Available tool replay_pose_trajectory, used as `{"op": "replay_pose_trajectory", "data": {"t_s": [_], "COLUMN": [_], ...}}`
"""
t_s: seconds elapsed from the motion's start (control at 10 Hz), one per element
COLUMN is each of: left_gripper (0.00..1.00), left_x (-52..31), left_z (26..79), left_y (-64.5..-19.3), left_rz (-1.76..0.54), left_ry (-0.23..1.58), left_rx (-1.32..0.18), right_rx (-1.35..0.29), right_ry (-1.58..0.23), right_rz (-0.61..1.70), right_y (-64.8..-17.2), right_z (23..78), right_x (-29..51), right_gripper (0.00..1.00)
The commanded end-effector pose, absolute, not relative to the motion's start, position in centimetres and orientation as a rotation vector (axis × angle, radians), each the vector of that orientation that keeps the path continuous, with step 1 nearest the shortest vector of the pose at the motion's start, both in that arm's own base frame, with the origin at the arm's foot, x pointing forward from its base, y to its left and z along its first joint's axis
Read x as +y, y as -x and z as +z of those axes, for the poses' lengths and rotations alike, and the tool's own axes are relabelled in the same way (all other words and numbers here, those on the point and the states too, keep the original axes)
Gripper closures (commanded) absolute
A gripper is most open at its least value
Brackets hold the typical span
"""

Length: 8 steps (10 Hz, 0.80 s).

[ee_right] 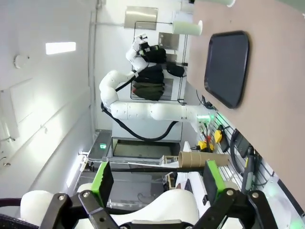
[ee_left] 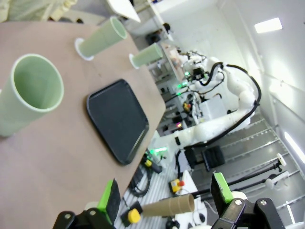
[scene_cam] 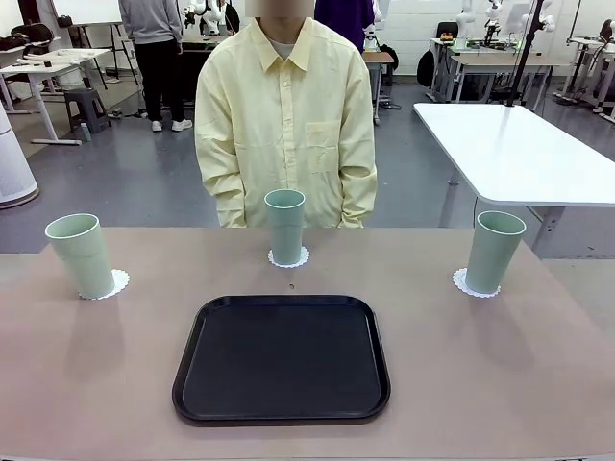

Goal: Place coasters on the table and set cups on them.
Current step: Take one Reusable plastic cup from the Flat Tray and place it on a coaster set by the human.

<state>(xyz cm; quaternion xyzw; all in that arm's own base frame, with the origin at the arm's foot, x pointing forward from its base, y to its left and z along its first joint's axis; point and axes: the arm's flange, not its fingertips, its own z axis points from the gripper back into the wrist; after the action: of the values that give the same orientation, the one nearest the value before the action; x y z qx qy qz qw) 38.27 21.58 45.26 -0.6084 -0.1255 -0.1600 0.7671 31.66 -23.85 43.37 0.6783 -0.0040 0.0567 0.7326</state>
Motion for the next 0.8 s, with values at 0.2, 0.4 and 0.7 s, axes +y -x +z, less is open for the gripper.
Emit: {"op": "replay_pose_trajectory", "data": {"t_s": [0.2,0.4,0.7], "left_gripper": [0.0,0.0,0.0], "left_x": [21.6,21.6,21.6], "left_z": [45.5,45.5,45.5], "left_y": [-38.2,-38.2,-38.2], "left_rz": [-0.349,-0.349,-0.349], "left_ry": [1.328,1.328,1.328], "left_rx": [-0.283,-0.283,-0.283], "right_rx": [-0.009,-0.009,-0.009], "right_ry": [-1.492,-1.492,-1.492], "right_rz": [0.125,0.125,0.125], "right_y": [-31.7,-31.7,-31.7], "right_z": [43.4,43.4,43.4], "right_x": [-23.9,-23.9,-23.9], "right_gripper": [0.0,0.0,0.0]}}
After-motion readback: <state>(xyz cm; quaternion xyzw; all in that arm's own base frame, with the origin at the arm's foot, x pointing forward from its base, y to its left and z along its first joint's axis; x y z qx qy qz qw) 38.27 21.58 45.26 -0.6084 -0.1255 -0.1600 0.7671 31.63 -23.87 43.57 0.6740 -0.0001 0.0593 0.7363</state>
